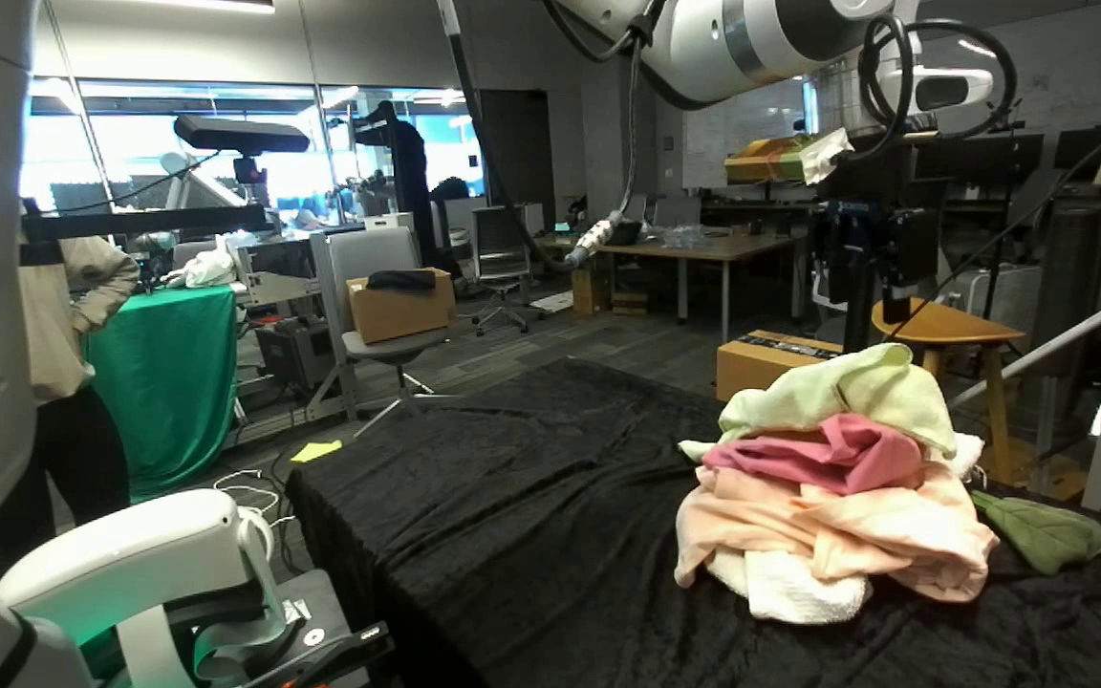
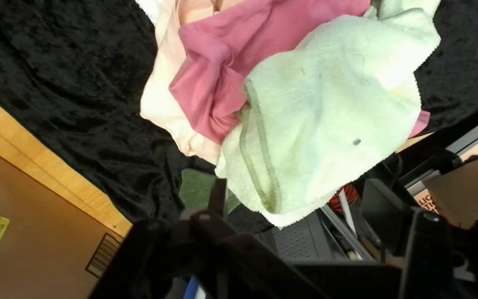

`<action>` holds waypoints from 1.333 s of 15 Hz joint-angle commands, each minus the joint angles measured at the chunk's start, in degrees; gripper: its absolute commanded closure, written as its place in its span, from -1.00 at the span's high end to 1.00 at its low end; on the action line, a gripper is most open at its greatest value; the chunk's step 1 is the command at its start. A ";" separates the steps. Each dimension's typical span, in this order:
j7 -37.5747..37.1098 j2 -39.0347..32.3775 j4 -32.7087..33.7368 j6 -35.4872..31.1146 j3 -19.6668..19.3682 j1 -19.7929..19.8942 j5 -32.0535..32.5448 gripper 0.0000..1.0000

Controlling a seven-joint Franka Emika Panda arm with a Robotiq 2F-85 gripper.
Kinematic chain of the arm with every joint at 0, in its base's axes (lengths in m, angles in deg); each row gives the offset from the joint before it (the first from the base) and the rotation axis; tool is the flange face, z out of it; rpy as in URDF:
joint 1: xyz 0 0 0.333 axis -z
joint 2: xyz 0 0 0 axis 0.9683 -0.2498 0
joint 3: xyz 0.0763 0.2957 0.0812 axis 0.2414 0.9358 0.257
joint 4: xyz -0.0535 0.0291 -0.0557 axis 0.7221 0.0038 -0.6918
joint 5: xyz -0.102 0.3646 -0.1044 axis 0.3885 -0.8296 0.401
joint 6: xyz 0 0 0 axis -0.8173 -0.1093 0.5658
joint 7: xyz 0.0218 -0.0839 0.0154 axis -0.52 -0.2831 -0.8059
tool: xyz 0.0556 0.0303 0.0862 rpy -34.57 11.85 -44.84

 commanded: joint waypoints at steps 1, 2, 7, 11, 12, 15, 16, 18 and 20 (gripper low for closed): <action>1.61 5.23 -5.32 -0.21 0.57 -0.44 -0.64 1.00; 2.55 6.69 -6.89 -0.34 0.96 -0.55 -0.85 1.00; 12.19 17.17 -16.27 1.42 4.04 -0.47 -6.21 1.00; 19.97 26.18 -23.81 3.85 5.24 -0.97 -10.55 1.00; 21.39 28.26 -25.13 4.88 5.27 -1.12 -11.33 1.00; 24.50 34.14 -29.98 6.09 4.92 -1.57 -12.93 1.00; 25.36 35.98 -31.78 5.96 4.70 -1.65 -13.53 1.00; 26.97 39.51 -34.85 5.66 4.22 -1.72 -14.36 1.00; 28.59 43.22 -38.56 4.50 3.72 -1.83 -15.01 1.00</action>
